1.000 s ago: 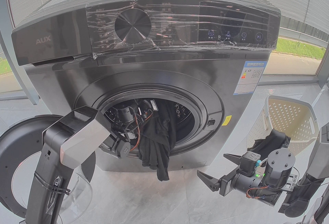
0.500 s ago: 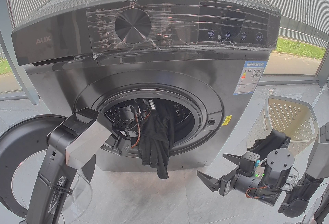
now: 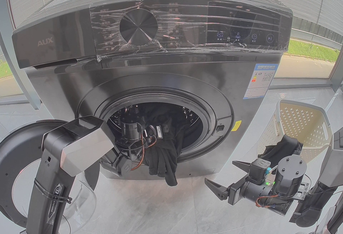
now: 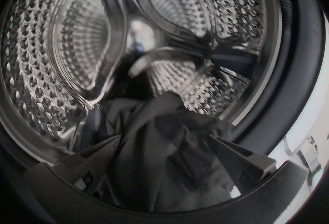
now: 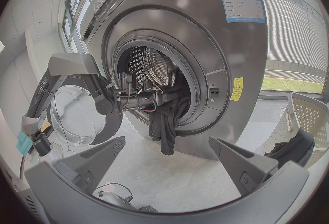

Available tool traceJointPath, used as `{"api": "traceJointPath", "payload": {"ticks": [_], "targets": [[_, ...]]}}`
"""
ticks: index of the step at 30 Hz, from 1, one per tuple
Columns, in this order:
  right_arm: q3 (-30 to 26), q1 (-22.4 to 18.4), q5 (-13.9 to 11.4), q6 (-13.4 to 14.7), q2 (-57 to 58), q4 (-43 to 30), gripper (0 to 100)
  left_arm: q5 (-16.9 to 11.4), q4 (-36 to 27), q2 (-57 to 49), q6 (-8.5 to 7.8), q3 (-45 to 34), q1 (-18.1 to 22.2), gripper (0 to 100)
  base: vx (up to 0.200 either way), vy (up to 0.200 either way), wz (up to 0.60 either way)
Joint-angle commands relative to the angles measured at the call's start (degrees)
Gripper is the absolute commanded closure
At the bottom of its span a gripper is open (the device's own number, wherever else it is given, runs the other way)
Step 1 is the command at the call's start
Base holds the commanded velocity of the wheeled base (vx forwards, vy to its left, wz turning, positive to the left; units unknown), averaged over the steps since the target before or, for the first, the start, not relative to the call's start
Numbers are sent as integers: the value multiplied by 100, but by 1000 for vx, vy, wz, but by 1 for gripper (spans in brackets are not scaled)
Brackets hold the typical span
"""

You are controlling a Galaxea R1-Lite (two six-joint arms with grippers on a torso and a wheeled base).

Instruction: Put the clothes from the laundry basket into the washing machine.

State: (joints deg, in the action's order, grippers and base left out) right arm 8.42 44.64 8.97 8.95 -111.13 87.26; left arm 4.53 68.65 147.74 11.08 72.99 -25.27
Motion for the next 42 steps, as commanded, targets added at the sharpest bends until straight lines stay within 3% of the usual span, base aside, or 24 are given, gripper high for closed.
{"api": "traceJointPath", "payload": {"ticks": [1,6,20,21,29,32,37,42], "targets": [[1,18,-1,2,-5,2,0,-427,-194,-492,-9,-821,-215,0,0,0,0],[1,18,-1,2,-5,2,0,-840,-202,-579,-27,-1225,-373,0,0,0,0],[1,18,-10,2,4,10,0,-805,-563,-316,-106,-926,-417,0,0,0,0],[1,18,-1,2,4,10,0,-796,-563,-289,-106,-882,-417,100,0,0,0],[10,18,-10,10,-5,19,0,-638,-501,-263,-89,-592,-373,100,0,0,0],[10,18,-10,10,-5,19,0,-427,-369,-254,-80,-285,-233,100,0,0,0],[19,27,-10,10,-5,19,0,294,-132,115,-89,902,31,100,0,0,0],[19,18,-10,10,-5,19,0,399,-88,238,-89,1280,84,100,0,0,0]]}}
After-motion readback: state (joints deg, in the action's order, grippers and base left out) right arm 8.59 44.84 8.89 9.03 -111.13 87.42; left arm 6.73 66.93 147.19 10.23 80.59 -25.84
